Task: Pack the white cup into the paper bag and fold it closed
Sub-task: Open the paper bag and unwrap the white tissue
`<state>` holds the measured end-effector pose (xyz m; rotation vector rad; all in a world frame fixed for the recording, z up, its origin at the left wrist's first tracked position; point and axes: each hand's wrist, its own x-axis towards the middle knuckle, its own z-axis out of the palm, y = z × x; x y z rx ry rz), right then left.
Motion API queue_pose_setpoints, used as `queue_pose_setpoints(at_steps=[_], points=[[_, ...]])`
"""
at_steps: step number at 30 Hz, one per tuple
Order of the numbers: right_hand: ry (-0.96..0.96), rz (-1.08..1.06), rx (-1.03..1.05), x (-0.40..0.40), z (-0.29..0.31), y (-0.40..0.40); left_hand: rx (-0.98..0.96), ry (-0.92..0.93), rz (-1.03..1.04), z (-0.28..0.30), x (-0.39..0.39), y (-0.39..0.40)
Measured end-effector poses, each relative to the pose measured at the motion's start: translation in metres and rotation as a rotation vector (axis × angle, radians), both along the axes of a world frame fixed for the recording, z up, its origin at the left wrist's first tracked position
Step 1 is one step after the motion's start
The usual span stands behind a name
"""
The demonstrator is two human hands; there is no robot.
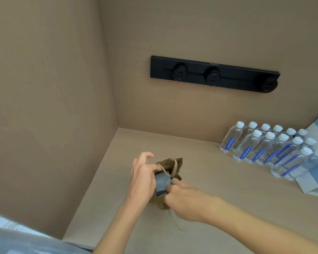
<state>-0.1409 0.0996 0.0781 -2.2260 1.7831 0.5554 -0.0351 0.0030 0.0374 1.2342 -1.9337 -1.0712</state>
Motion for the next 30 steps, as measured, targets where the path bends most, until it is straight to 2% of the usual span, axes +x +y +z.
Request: queue_pose_setpoints(at_steps=[3, 7, 9, 13, 18, 20, 22, 24, 26, 29, 30], points=[[-0.012, -0.064, 0.093, 0.012, -0.009, -0.007, -0.131, -0.4, -0.044, -0.01, 0.008, 0.009], [0.021, -0.184, 0.264, 0.02, -0.023, -0.013, 0.044, -0.627, -0.083, -0.013, 0.016, 0.014], [0.029, -0.266, 0.278, 0.018, -0.031, -0.017, 0.088, -0.589, -0.132, -0.019, 0.019, 0.015], [-0.047, -0.373, 0.121, 0.003, -0.04, -0.032, 0.165, -0.381, -0.169, -0.022, 0.011, 0.016], [0.226, -0.195, 0.319, -0.003, -0.052, -0.054, 0.35, -0.302, -0.19, -0.01, 0.001, 0.007], [0.234, -0.167, 0.394, -0.003, -0.06, -0.056, 0.391, -0.321, -0.234, -0.009, 0.001, 0.003], [0.153, -0.128, 0.378, -0.002, -0.069, -0.056, 0.409, -0.325, -0.243, -0.008, 0.003, 0.001], [0.166, -0.083, 0.388, 0.004, -0.077, -0.054, 0.394, -0.351, -0.203, -0.005, 0.003, 0.001], [0.25, -0.09, 0.421, 0.01, -0.076, -0.049, 0.256, -0.48, -0.135, -0.002, 0.003, 0.0], [0.068, -0.191, 0.323, 0.008, -0.077, -0.048, 0.06, -0.714, -0.118, 0.0, 0.001, -0.003], [0.018, -0.126, 0.285, 0.005, -0.076, -0.047, 0.034, -0.766, -0.142, 0.002, 0.0, -0.004]])
